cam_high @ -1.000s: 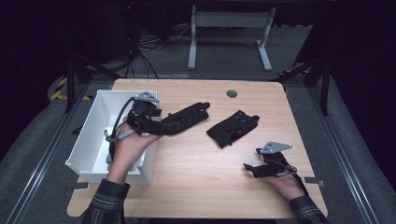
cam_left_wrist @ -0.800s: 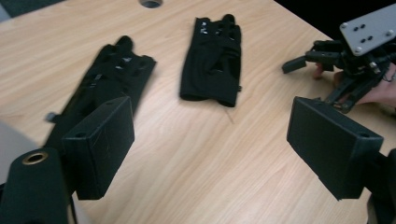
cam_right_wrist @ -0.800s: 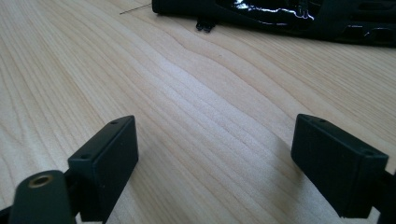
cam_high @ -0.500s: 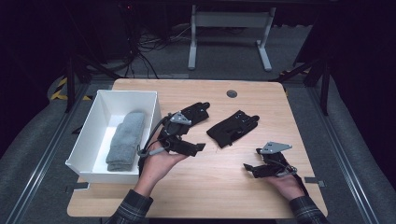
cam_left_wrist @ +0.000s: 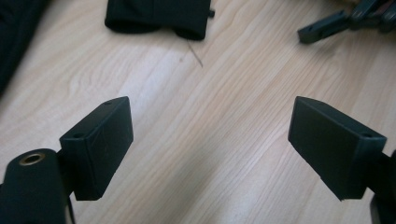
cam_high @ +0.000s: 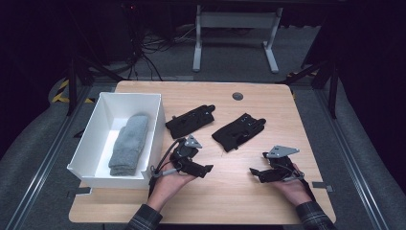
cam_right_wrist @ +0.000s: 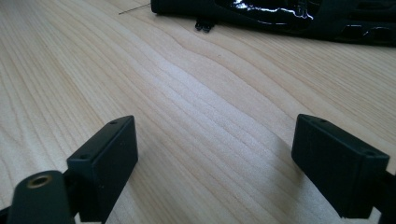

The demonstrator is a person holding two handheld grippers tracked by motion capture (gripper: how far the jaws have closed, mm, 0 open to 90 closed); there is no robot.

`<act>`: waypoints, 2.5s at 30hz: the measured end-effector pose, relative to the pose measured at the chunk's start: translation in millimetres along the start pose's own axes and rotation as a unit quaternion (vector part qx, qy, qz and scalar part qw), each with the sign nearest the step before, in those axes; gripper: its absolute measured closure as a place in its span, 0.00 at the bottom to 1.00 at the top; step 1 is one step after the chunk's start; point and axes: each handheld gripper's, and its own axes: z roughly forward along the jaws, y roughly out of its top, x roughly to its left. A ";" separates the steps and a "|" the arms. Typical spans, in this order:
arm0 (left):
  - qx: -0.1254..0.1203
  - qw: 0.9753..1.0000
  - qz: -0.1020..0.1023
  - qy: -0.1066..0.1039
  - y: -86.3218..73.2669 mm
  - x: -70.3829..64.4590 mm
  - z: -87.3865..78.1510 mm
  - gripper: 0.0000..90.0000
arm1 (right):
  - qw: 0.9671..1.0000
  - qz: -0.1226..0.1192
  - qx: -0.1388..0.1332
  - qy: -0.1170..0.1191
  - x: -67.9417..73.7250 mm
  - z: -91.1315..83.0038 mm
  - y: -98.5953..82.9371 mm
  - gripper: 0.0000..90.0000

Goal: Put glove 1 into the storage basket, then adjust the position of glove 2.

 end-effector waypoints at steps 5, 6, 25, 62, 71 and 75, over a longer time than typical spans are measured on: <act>0.009 1.000 0.015 0.015 -13.8 -1.4 12.7 0.15 | 1.000 -0.006 0.005 -0.004 0.4 -0.5 2.2 0.18; 0.010 1.000 0.017 0.019 -16.7 -1.4 14.8 0.15 | 1.000 -0.007 0.007 -0.001 1.1 -0.7 3.4 0.19; 0.005 0.997 0.066 0.042 -55.2 -1.1 21.9 0.00 | 0.999 -0.010 -0.024 0.019 -6.9 25.6 69.3 1.00; 0.004 0.997 0.064 0.040 -55.0 -0.7 22.3 0.01 | 0.995 -0.045 0.045 0.077 2.0 13.7 36.7 1.00; 0.003 0.997 0.065 0.041 -55.0 -0.7 22.3 0.01 | 0.993 -0.045 0.053 0.091 11.8 -14.7 12.3 1.00; 0.003 0.997 0.064 0.040 -55.1 -0.7 22.4 0.01 | 0.993 -0.045 0.056 0.098 17.9 -26.5 1.6 1.00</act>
